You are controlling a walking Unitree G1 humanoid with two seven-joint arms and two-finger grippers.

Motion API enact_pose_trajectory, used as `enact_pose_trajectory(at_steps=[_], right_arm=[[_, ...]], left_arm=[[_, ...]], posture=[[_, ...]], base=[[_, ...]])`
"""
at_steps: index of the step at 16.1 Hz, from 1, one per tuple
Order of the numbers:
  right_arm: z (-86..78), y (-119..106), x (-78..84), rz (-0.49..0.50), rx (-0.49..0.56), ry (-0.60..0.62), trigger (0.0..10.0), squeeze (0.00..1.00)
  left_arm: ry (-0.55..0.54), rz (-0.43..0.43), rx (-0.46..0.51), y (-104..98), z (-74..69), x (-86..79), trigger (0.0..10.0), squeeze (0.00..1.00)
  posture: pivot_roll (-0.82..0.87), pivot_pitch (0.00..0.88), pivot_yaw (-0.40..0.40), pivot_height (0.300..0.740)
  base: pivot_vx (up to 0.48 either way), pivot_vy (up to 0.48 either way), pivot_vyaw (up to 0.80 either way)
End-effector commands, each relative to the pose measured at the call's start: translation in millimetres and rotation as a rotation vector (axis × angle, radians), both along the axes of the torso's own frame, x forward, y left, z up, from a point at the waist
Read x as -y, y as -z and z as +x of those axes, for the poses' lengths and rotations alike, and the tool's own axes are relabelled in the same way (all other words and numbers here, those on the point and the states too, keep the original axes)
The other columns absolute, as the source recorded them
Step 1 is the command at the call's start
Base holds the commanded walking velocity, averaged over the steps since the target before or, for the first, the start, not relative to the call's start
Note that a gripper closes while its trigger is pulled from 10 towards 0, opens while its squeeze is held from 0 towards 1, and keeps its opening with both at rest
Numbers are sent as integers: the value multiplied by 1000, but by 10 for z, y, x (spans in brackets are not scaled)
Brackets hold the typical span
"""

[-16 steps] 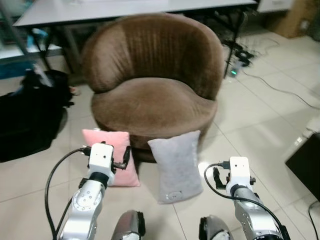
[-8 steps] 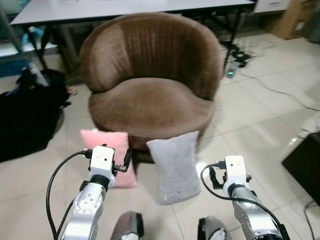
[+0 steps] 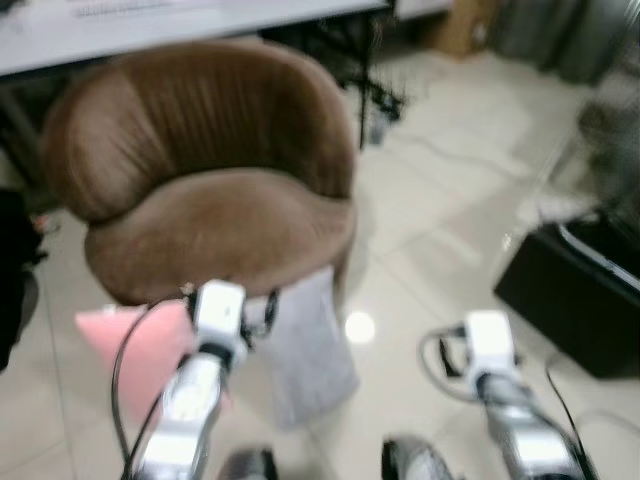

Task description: Move the pillow to the sofa from floor

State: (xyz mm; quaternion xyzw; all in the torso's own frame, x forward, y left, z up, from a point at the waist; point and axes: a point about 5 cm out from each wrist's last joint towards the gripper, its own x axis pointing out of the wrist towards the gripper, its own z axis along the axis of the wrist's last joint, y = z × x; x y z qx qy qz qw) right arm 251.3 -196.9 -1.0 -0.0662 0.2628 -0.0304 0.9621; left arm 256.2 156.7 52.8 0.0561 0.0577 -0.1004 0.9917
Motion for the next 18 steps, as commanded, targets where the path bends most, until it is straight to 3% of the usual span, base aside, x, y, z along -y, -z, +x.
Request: enact_pose_trajectory(at_steps=[1,6,8,10,18], right_arm=[[66,-42,-139,20,27,-40,10000,0],[87,-57,-196,0,33,-119,10000,0],[98,-54,-226,-9,29,-141,10000,0],[103,-53,-226,-5,30,-134,10000,0],[147,-67,-162,0,39,-89,10000,0]], left_arm=[[-29,29,-24,50,-25,-118,10000,0],[-32,30,-21,48,-16,-113,10000,0],[-33,31,-19,48,-11,-116,10000,0],[-36,31,-17,48,-14,-122,10000,0],[-37,33,-16,52,7,-124,10000,0]], posture=[[22,0,33,653],[25,0,29,653],[28,0,26,653],[29,0,24,653],[23,0,28,653]], base=[[349,0,0],[346,0,0],[345,0,800],[345,0,800],[334,0,0]])
